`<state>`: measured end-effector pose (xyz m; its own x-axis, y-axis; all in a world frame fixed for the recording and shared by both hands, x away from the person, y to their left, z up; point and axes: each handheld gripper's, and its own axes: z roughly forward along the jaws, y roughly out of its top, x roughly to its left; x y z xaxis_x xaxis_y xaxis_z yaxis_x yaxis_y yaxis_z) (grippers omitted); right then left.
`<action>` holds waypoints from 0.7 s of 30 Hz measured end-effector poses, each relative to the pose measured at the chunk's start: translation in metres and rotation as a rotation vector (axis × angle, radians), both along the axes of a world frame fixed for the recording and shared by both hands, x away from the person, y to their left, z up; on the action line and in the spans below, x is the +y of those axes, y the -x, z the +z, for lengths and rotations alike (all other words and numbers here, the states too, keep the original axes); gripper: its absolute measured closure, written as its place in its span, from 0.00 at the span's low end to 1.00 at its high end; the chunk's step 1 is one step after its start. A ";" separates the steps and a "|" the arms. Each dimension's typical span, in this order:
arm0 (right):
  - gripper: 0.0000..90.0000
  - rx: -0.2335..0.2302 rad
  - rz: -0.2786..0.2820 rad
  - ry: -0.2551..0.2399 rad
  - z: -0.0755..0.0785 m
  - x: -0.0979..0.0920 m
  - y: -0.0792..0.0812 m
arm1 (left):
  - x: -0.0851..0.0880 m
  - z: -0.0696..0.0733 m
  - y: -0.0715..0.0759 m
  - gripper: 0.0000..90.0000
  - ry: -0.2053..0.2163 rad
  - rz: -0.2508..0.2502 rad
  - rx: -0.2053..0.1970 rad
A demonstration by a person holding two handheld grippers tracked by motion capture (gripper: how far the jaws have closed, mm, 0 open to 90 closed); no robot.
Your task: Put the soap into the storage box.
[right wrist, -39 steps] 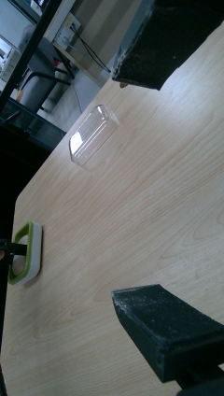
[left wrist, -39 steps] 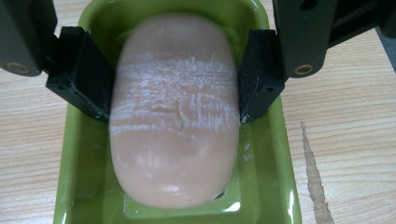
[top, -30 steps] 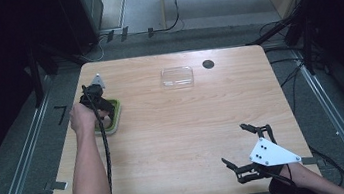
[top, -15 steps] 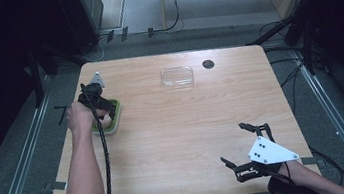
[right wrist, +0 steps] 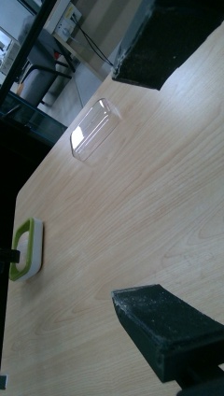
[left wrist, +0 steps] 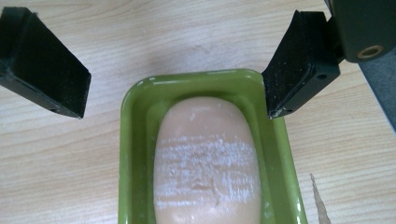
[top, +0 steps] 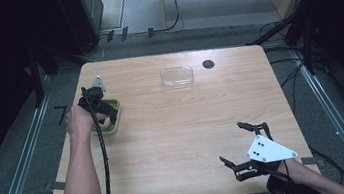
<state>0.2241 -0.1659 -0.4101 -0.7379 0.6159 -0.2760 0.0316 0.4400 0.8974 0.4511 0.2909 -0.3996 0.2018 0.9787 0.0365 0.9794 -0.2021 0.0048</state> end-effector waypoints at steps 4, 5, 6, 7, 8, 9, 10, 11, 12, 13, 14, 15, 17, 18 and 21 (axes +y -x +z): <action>0.00 0.002 0.000 0.008 0.000 0.000 0.002 | -0.001 0.004 0.013 0.08 -0.002 -0.011 -0.014; 0.00 -0.002 0.003 0.014 0.000 0.000 0.003 | -0.002 0.005 0.015 0.08 0.000 -0.011 -0.015; 0.00 -0.002 0.003 0.014 0.000 0.000 0.003 | -0.002 0.005 0.015 0.08 0.000 -0.011 -0.015; 0.00 0.000 0.004 0.015 0.000 0.000 0.003 | -0.002 0.006 0.017 0.08 -0.003 -0.016 -0.012; 0.00 -0.001 -0.001 0.011 0.001 -0.001 0.003 | -0.002 0.007 0.020 0.08 -0.005 -0.019 -0.012; 0.00 -0.002 -0.002 0.006 0.001 -0.001 0.004 | -0.003 0.008 0.022 0.08 -0.007 -0.018 -0.014; 0.00 -0.002 -0.002 0.006 0.001 -0.001 0.004 | -0.003 0.009 0.024 0.08 -0.011 -0.022 -0.010; 0.00 -0.003 -0.003 0.004 0.001 -0.001 0.005 | -0.003 0.009 0.027 0.07 -0.008 -0.026 -0.009; 0.00 -0.005 -0.002 0.005 0.002 -0.001 0.005 | -0.004 0.010 0.029 0.07 -0.003 -0.026 -0.005; 0.00 -0.010 0.002 0.005 0.003 0.001 0.007 | -0.004 0.010 0.032 0.07 -0.013 -0.029 -0.004; 0.00 -0.010 0.002 0.005 0.003 0.001 0.007 | -0.005 0.010 0.035 0.07 -0.016 -0.032 0.002; 0.00 -0.016 0.008 0.007 0.003 0.002 0.007 | -0.005 0.011 0.038 0.07 -0.017 -0.035 0.003; 0.00 -0.018 0.011 0.010 0.003 0.003 0.007 | -0.006 0.011 0.044 0.07 -0.012 -0.034 -0.003; 0.00 -0.020 0.015 0.012 0.003 0.005 0.007 | -0.006 0.012 0.046 0.07 -0.010 -0.033 0.000; 0.00 -0.018 0.020 0.016 0.003 0.007 0.006 | -0.005 0.011 0.056 0.07 -0.008 -0.035 -0.003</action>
<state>0.2178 -0.1587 -0.4067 -0.7449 0.5965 -0.2988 0.0065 0.4544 0.8908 0.3953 0.2854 -0.3881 0.2362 0.9707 0.0449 0.9715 -0.2368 0.0063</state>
